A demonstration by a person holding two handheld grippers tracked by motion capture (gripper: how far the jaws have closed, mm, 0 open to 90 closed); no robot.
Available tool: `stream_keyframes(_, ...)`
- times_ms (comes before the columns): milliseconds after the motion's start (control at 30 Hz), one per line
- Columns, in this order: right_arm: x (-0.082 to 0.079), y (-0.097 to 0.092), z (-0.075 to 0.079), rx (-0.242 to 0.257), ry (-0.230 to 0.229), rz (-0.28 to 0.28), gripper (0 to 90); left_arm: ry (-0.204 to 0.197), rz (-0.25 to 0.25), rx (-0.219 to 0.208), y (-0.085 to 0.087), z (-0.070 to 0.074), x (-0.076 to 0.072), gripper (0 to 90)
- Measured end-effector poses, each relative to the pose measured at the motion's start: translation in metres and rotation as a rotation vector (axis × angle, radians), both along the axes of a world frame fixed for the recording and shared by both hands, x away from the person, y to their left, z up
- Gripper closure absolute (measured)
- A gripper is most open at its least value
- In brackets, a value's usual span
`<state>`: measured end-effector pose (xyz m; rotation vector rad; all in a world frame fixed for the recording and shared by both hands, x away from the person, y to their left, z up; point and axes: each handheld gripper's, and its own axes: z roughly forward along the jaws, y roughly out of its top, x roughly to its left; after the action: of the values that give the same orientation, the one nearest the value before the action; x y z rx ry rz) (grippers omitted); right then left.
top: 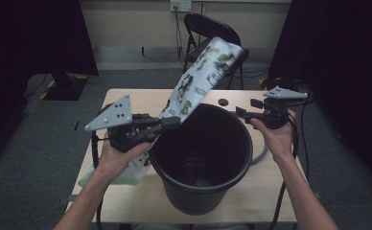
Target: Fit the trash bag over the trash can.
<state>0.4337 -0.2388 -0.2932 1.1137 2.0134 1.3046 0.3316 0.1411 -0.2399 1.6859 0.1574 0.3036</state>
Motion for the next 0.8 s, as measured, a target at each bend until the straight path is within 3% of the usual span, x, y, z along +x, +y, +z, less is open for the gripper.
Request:
stream_keyframes(33, 0.000, 0.000, 0.000, 0.000, 0.000, 0.000, 32.6, 0.000, 0.000, 0.000, 0.000, 0.000, 0.000, 90.0)
stream_keyframes(100, -0.002, 0.000, 0.007, 0.002, -0.014, 0.005, 32.6, -0.007, -0.045, 0.031, -0.006, -0.003, -0.003, 90.0)
stream_keyframes(133, -0.004, 0.001, 0.014, 0.014, -0.035, 0.015, 32.5, 0.002, -0.093, 0.062, -0.010, -0.007, -0.006, 90.0)
stream_keyframes(200, -0.007, 0.001, 0.019, 0.028, -0.048, 0.025, 32.5, 0.005, -0.113, 0.080, -0.012, -0.009, -0.007, 90.0)
stream_keyframes(333, -0.011, 0.004, 0.029, 0.057, -0.070, 0.057, 32.4, 0.042, -0.198, 0.145, -0.012, -0.017, -0.007, 90.0)
stream_keyframes(500, -0.014, 0.003, 0.037, 0.115, -0.093, 0.096, 32.3, 0.053, -0.196, 0.179, -0.012, -0.020, -0.007, 86.3)
stream_keyframes(533, -0.014, 0.004, 0.040, 0.138, -0.097, 0.134, 32.3, 0.055, -0.196, 0.190, -0.012, -0.021, -0.007, 84.5)
stream_keyframes(600, -0.016, 0.006, 0.042, 0.139, -0.102, 0.147, 32.3, 0.063, -0.198, 0.203, -0.012, -0.022, -0.007, 83.5)
stream_keyframes(667, -0.019, 0.010, 0.043, 0.134, -0.111, 0.174, 32.2, 0.074, -0.198, 0.204, -0.013, -0.022, -0.008, 70.8)
stream_keyframes(800, -0.023, 0.020, 0.042, 0.108, -0.119, 0.203, 32.2, 0.071, -0.233, 0.176, -0.010, -0.016, -0.011, 62.0)
